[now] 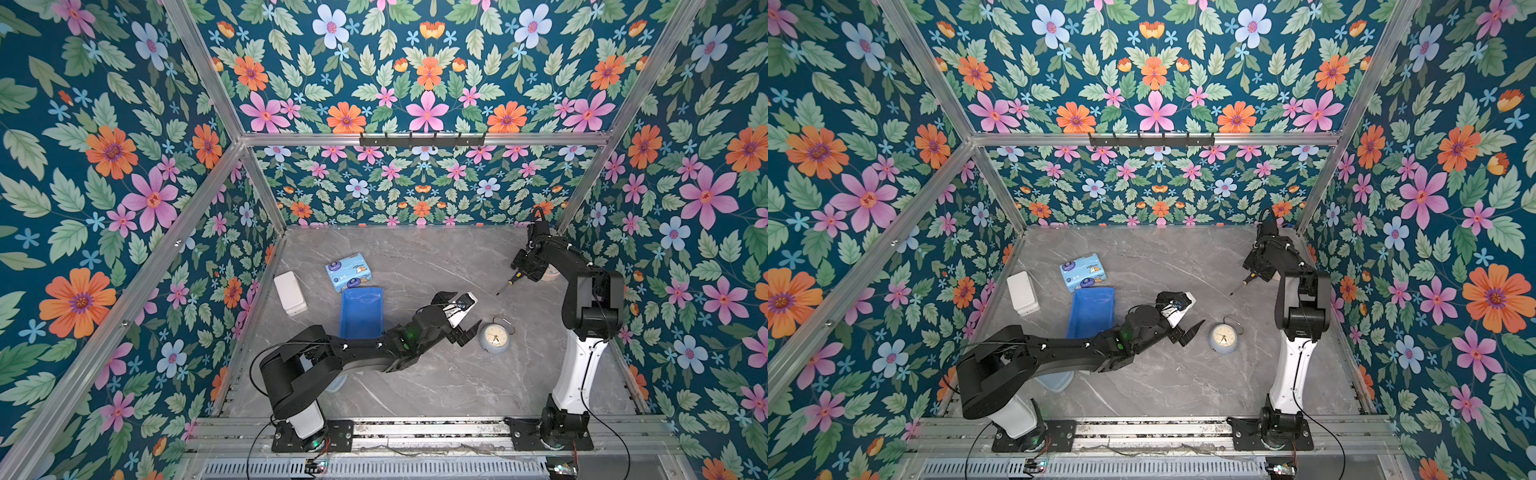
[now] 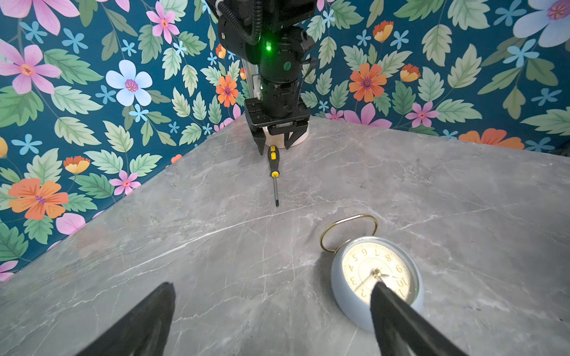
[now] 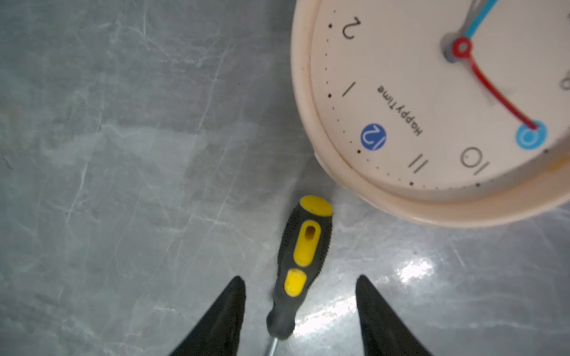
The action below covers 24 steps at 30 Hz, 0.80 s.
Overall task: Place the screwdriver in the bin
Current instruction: 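Reach the right gripper over the screwdriver while the left arm extends forward, then close the right gripper on the yellow-black screwdriver handle and lift it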
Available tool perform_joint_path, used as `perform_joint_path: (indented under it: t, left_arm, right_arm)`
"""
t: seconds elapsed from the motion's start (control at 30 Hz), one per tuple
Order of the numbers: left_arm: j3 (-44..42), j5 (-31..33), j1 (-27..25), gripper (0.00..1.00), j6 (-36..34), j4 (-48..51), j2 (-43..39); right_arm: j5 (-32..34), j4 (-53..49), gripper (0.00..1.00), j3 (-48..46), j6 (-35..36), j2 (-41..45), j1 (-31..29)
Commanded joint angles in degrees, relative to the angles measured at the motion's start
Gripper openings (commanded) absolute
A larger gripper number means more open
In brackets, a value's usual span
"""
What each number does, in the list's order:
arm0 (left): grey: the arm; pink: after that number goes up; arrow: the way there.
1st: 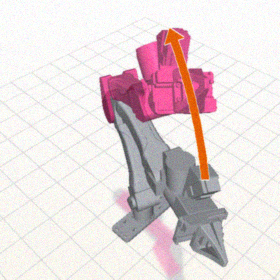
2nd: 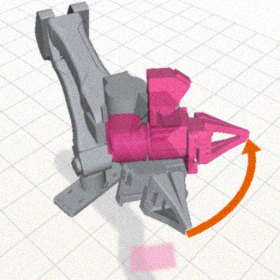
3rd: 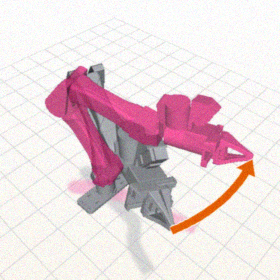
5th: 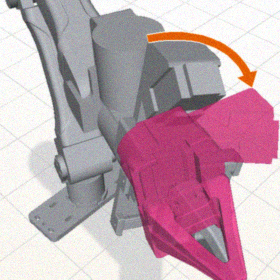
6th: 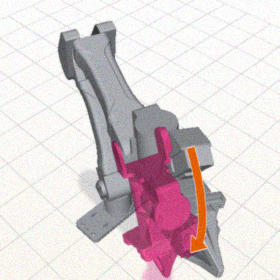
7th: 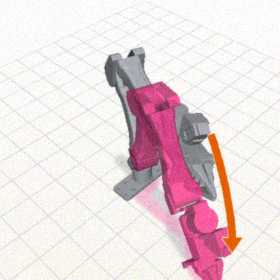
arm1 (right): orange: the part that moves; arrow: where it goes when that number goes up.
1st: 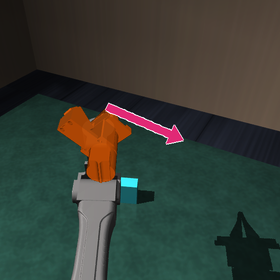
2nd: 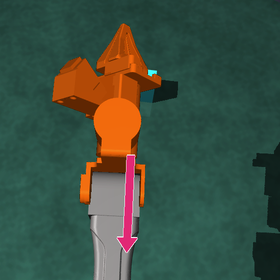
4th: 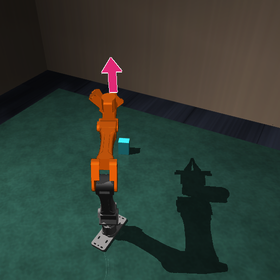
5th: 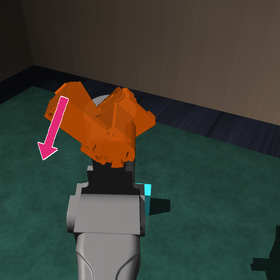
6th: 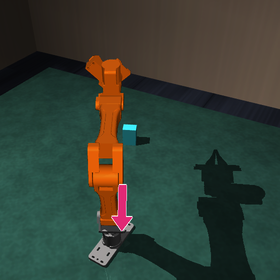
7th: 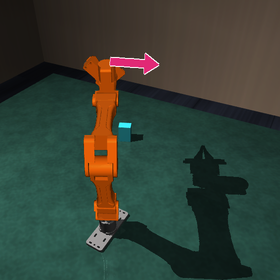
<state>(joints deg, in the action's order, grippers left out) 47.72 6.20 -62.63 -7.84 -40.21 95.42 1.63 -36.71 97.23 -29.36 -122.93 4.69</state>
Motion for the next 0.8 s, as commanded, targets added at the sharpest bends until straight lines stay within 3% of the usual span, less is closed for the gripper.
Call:
perform_joint_path:
  t: [0.0,0.2,0.53,0.77]
  left_arm:
    - [0.3,0.7,-0.1,1.00,-0.3,-0.5,0.1]
    - [0.7,1.1,-0.3,1.00,-0.4,-0.6,0.6]
    - [1.2,1.8,-0.4,1.00,-0.1,-1.0,1.7]
    - [0.9,2.4,-0.8,1.00,0.2,-1.7,1.8]
  right_arm:
    - [1.2,-3.2,0.55,2.4,-0.5,-1.9,-0.1]
    - [1.1,-4.1,0.54,5.3,0.6,-5.3,-0.1]
    - [1.4,-4.4,0.44,5.7,0.7,-6.9,-0.1]
    - [1.8,-4.6,0.25,6.5,0.6,-7.2,0.0]
